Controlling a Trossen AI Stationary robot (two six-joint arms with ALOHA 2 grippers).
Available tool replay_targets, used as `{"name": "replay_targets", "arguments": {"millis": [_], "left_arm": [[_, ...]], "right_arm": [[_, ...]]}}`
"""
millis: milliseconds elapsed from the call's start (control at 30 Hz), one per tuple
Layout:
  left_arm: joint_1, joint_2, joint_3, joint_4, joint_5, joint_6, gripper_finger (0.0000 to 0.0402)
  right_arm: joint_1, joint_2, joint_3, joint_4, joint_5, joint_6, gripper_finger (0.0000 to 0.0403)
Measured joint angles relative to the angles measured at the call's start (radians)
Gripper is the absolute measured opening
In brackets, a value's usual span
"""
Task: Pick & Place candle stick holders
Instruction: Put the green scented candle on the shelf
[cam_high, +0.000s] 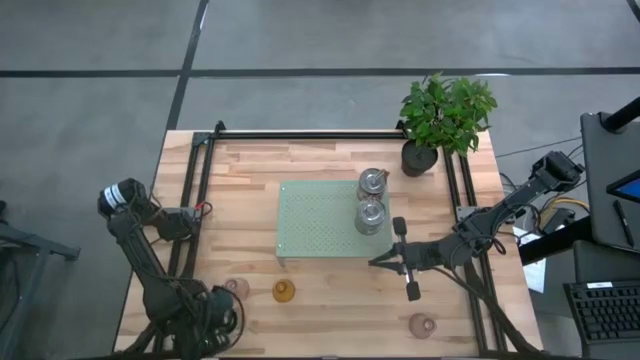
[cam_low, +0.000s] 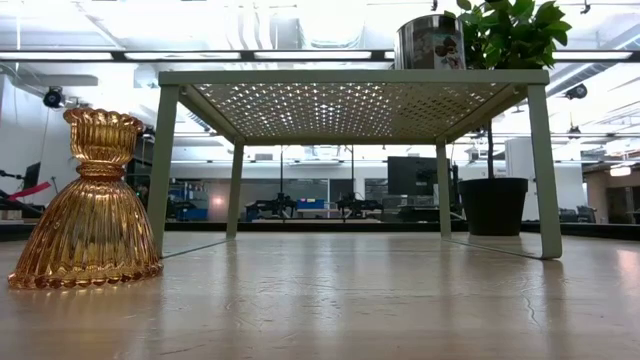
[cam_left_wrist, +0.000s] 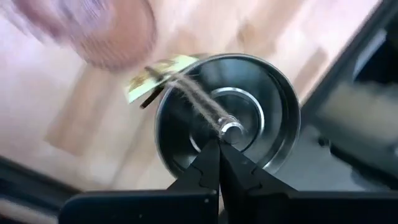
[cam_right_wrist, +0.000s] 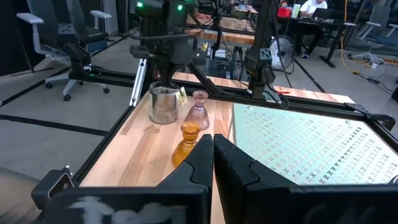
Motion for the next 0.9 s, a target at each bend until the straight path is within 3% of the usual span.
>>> {"name": "replay_targets", "arguments": {"millis": [267, 500, 700, 900], "left_arm": [[0.005, -0.096, 0.004, 0.006, -0.088, -0.041, 0.0005], [0.008, -0.072, 0.005, 0.007, -0.184, -0.024, 0.0062], [0.009, -0.034, 0.004, 0.014, -0.152, -0.02, 0.0107], [0.01, -0.025, 0.004, 0.02, -0.13, -0.02, 0.0124]], "right_arm": [[0.0, 0.0, 0.0, 0.0, 0.0, 0.0, 0.0008], [0.0, 0.0, 0.0, -0.005, 0.0, 0.014, 0.0008], [0.0, 0.0, 0.0, -0.005, 0.0, 0.016, 0.0008], [0.0, 0.0, 0.0, -0.005, 0.0, 0.015, 0.0008]]}}
